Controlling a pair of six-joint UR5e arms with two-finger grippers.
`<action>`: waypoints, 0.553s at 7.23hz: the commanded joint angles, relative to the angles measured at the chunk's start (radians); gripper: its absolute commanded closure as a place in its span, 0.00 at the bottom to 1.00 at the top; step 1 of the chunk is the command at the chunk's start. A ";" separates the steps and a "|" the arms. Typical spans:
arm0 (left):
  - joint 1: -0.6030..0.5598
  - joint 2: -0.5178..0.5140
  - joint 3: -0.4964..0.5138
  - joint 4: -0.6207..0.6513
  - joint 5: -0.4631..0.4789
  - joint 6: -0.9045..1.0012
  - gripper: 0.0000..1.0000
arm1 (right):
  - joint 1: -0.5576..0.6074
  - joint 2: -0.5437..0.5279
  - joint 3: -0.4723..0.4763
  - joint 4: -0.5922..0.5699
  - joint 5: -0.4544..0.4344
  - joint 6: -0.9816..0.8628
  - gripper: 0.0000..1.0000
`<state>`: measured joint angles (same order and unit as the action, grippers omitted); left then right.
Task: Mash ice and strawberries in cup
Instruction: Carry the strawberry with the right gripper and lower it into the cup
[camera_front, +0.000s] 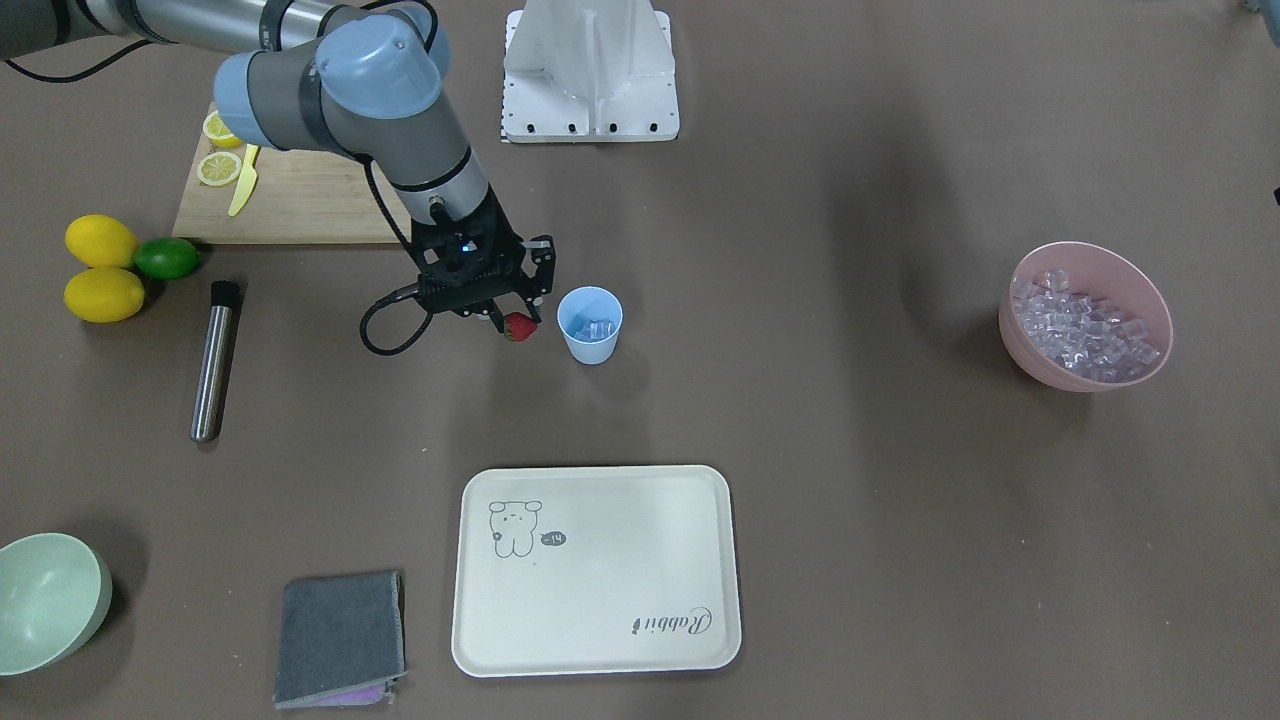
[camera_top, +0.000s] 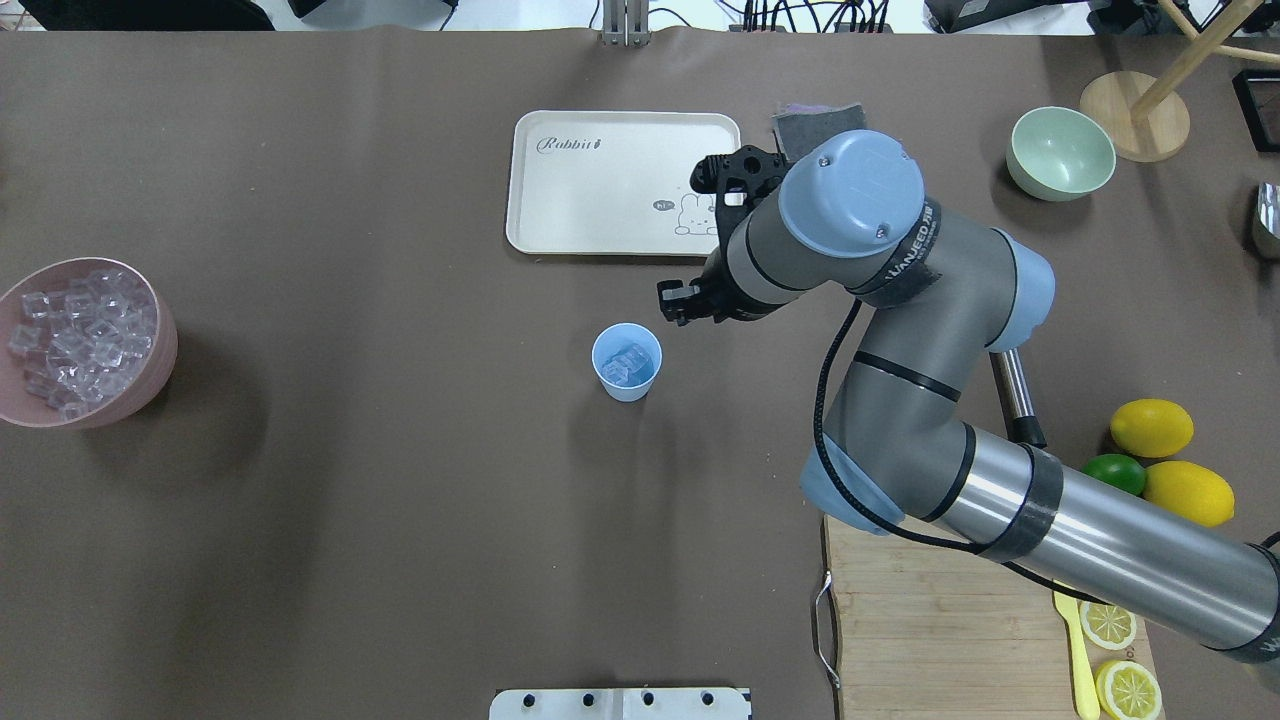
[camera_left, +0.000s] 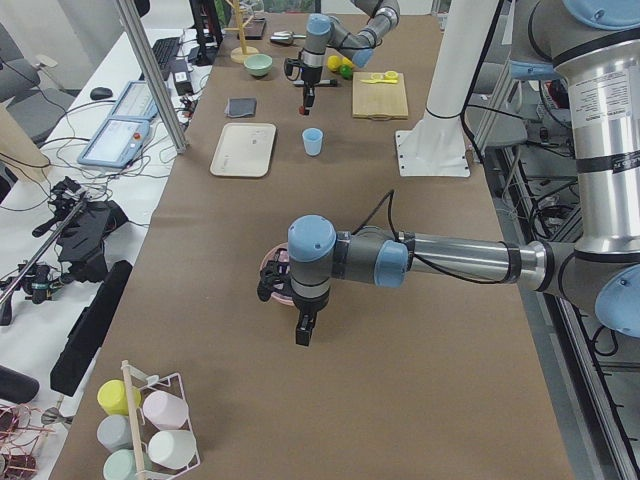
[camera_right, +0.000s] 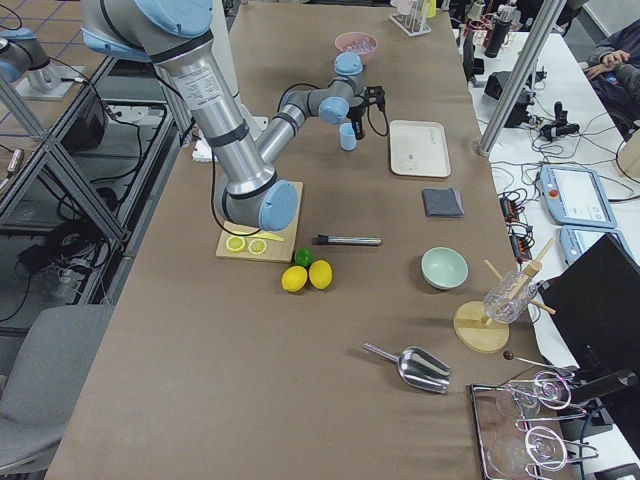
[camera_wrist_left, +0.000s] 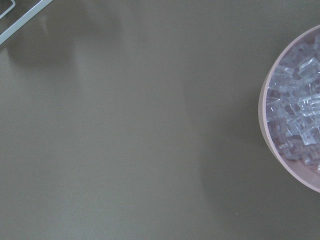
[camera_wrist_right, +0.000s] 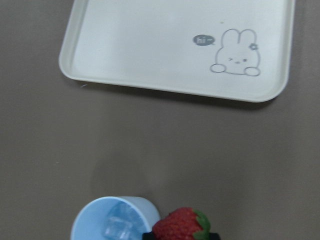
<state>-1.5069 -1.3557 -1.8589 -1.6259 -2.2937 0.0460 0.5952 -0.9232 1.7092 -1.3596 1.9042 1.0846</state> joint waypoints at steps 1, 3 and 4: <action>-0.001 0.001 -0.002 -0.005 0.002 0.000 0.01 | -0.057 0.052 -0.020 0.002 -0.008 0.058 1.00; -0.001 0.021 -0.002 -0.041 0.002 0.000 0.01 | -0.080 0.057 -0.042 0.007 -0.042 0.058 1.00; -0.001 0.032 -0.002 -0.057 0.002 -0.002 0.01 | -0.080 0.061 -0.042 0.008 -0.042 0.060 0.45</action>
<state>-1.5078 -1.3363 -1.8613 -1.6603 -2.2918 0.0460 0.5196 -0.8672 1.6715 -1.3535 1.8681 1.1424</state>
